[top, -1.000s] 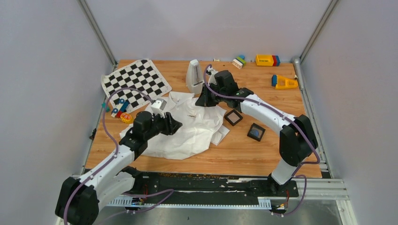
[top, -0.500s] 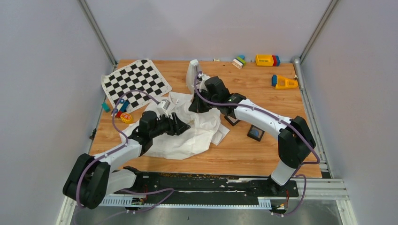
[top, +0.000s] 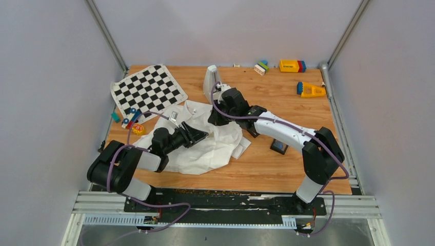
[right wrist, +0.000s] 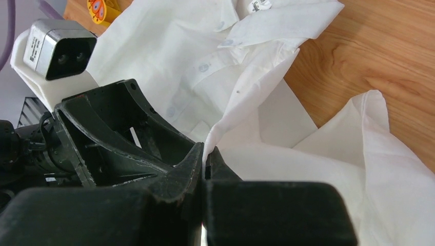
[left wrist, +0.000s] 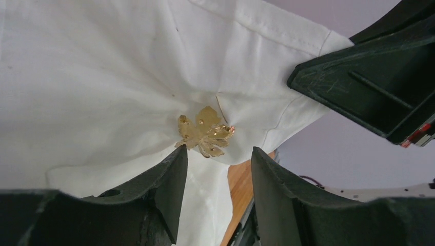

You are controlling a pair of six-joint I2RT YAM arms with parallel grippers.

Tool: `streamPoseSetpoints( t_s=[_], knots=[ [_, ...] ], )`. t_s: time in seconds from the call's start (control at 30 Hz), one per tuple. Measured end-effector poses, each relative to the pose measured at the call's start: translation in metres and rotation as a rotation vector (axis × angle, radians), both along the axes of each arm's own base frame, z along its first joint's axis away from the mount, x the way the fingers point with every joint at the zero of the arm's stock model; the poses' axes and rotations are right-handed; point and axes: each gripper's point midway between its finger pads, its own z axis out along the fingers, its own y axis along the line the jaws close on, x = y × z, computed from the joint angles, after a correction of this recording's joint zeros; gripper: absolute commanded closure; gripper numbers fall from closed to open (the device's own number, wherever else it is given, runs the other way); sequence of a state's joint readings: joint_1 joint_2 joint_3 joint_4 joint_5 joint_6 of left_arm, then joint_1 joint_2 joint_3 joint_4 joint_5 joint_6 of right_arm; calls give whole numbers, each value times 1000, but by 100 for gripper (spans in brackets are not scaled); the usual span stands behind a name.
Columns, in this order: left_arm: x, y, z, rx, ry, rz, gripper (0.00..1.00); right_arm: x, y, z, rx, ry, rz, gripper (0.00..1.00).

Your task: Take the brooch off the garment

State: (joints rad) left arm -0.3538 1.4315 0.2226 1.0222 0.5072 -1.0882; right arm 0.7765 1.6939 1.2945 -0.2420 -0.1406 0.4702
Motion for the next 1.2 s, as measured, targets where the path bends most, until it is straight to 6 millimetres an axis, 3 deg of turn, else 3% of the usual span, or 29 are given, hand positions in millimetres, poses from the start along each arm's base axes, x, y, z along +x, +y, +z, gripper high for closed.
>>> streamPoseSetpoints(
  t_s=[0.17, 0.37, 0.6, 0.9, 1.2],
  knots=[
    [7, -5, 1, -142, 117, 36, 46, 3, -7, -9, -23, 5, -46, 100],
    [8, -9, 0, -239, 195, 36, 46, 7, -5, -6, -2, 0, -68, 100],
    [12, -8, 8, -285, 194, 48, 46, 10, -8, -5, 3, -9, -99, 100],
    [15, -1, 13, -248, 166, 102, 55, 13, -11, 6, 17, -33, -123, 100],
    [14, 12, 33, -143, 66, 179, 31, 15, -12, 7, 31, -17, -140, 100]
  ],
)
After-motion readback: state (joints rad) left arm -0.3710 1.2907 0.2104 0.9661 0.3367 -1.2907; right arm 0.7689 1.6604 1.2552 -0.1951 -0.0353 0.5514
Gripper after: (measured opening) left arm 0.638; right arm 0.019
